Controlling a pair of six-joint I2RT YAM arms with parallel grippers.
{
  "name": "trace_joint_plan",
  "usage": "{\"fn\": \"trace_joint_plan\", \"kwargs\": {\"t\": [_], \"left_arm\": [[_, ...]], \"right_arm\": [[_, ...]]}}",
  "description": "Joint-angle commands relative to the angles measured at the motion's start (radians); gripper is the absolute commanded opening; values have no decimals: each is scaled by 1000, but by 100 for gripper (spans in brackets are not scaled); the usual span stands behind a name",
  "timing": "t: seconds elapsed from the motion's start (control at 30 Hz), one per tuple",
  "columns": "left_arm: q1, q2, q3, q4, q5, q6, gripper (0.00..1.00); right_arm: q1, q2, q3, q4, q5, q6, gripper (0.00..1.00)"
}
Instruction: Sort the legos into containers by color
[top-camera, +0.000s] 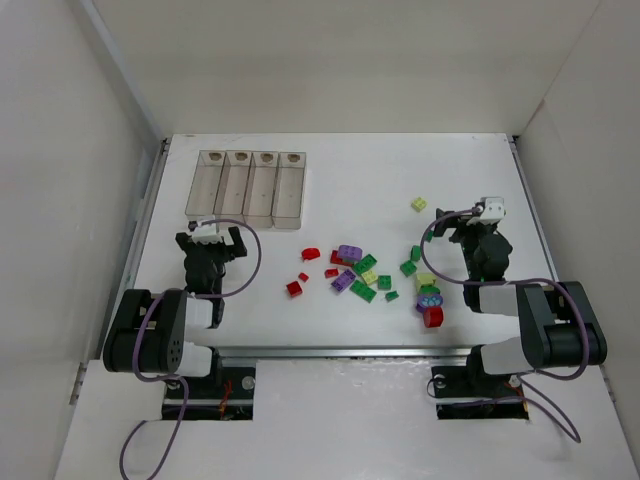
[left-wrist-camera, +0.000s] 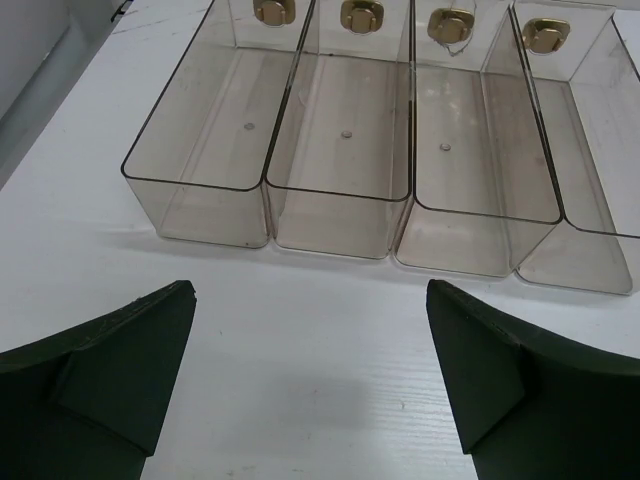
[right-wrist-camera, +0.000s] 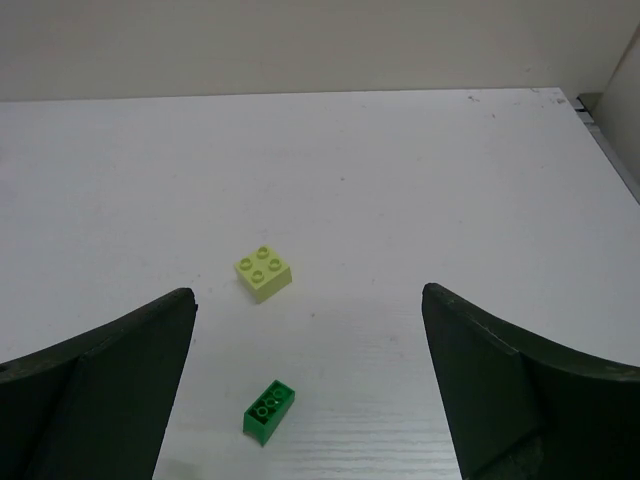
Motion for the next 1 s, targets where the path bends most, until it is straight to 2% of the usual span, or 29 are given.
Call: {"fn": "trace_joint_plan", "kwargs": {"t": [0.0, 0.07, 0.1, 0.13, 0.17, 0.23, 0.27, 0.3, 0.33, 0.4, 0.43, 0.47, 0.5, 0.53, 0.57, 0.6, 0.63, 0.67, 0.7, 0.73, 0.83, 0.97], "left_arm": [[4, -12, 24, 192, 11, -15, 100], [4, -12, 24, 192, 11, -15, 100], [4, -12, 24, 192, 11, -15, 100], [4, -12, 24, 204, 11, -15, 100], [4, -12, 24, 205, 11, -4, 100], [4, -12, 14, 217, 67, 9, 100], [4, -85, 14, 171, 104, 31, 100], [4, -155, 54, 43, 206, 69, 100], [4, -226, 205, -318, 303, 144, 100], [-8, -301, 392, -625, 545, 375, 100], [-25, -302, 542, -742, 604, 526, 100], [-37, -302, 598, -886, 604, 584, 100], [-49, -286, 646, -941, 584, 638, 100], [-50, -269, 686, -982, 519, 676, 100], [-60, -221, 762, -1069, 482, 718, 100], [-60, -190, 805, -1117, 447, 718, 100], [-60, -158, 848, -1168, 410, 706, 100], [-60, -122, 940, -1223, 350, 688, 100], [-60, -93, 976, -1312, 327, 662, 100], [-60, -41, 1005, -1337, 313, 595, 100], [-69, 17, 1054, -1385, 303, 514, 100], [-69, 31, 1064, -1385, 303, 436, 100]], "right_arm": [[3, -6, 29, 61, 0, 0, 100], [3, -6, 29, 61, 0, 0, 100], [3, -35, 51, -4, 23, 0, 100], [25, -105, 172, -287, 58, 0, 100], [41, -123, 264, -442, 114, 0, 100], [96, -123, 440, -656, 246, -60, 100], [121, -123, 590, -777, 291, -110, 100], [145, -97, 657, -817, 337, -229, 100], [167, -80, 718, -850, 430, -285, 100], [201, -7, 919, -987, 515, -356, 100], [210, 23, 990, -1050, 544, -356, 100], [210, 50, 1056, -1116, 558, -324, 100], [210, 75, 1182, -1294, 525, -294, 100], [188, 128, 1250, -1425, 391, -274, 100], [135, 215, 1382, -1644, 60, -283, 100], [118, 216, 1383, -1646, -6, -274, 100], [118, 320, 1476, -1796, 3, -234, 100], [118, 375, 1515, -1872, 32, -234, 100], [118, 423, 1536, -1929, 108, -234, 100], [118, 460, 1535, -1974, 109, -224, 98], [118, 491, 1443, -1932, 37, -211, 96], [118, 578, 1443, -1951, 20, -213, 94]]}}
